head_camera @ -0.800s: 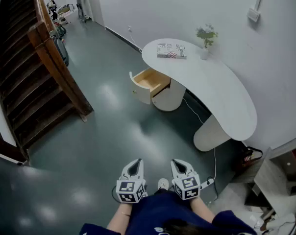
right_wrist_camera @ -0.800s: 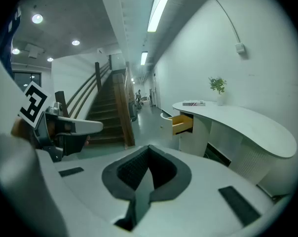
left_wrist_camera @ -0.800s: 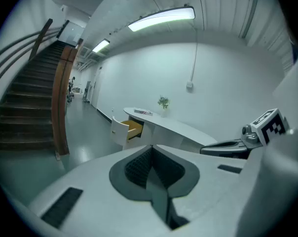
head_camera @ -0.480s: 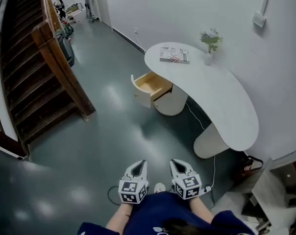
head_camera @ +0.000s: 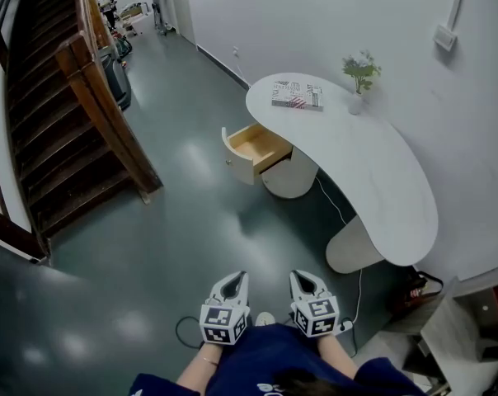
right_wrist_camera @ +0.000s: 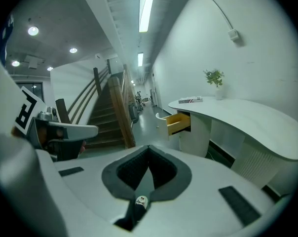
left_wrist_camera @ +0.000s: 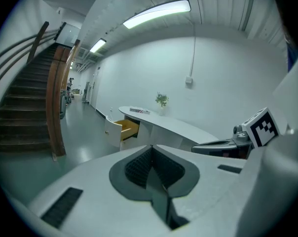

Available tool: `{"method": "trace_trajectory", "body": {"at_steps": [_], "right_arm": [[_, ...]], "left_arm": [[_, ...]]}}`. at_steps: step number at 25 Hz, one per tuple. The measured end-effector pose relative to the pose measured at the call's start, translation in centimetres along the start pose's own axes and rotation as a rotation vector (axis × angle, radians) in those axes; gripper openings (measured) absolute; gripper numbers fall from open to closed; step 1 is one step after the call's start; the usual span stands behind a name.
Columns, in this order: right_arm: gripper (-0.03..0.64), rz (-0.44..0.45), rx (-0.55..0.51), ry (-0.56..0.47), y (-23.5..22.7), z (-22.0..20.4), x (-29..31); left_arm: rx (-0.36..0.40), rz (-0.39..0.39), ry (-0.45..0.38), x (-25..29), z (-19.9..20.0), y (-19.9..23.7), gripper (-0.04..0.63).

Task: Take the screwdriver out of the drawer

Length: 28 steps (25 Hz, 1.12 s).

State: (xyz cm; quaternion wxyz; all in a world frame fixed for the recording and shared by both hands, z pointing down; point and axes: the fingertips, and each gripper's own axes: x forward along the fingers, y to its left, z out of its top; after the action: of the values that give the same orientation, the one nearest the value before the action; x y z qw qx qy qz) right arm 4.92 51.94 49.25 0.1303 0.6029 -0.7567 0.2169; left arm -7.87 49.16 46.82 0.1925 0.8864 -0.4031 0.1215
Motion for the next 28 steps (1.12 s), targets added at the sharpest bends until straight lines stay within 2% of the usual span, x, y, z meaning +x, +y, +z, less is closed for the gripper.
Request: {"method": "trace_trajectory", "body": {"at_steps": [4, 8, 13, 22, 28], "right_arm": [[0.008, -0.033, -0.017, 0.001, -1.2, 0.4, 1.2], [0.008, -0.087, 0.031, 0.017, -3.4, 0.8, 2.7], [0.008, -0.126, 0.022, 0.036, -5.0, 3.0, 6.7], [0.008, -0.149, 0.02, 0.025, -5.3, 7.9, 15.4], [0.009, -0.17, 0.058, 0.008, -5.1, 9.3, 19.6]], "left_arm": [[0.003, -0.032, 0.017, 2.5, -0.1, 0.5, 0.005], [0.006, -0.092, 0.037, 6.2, 0.5, 0.8, 0.005], [0.031, -0.15, 0.038, 11.1, 3.4, 3.2, 0.005], [0.07, -0.15, 0.037, 17.2, 8.7, 11.2, 0.005], [0.091, -0.173, 0.05, 19.5, 10.0, 14.7, 0.005]]}}
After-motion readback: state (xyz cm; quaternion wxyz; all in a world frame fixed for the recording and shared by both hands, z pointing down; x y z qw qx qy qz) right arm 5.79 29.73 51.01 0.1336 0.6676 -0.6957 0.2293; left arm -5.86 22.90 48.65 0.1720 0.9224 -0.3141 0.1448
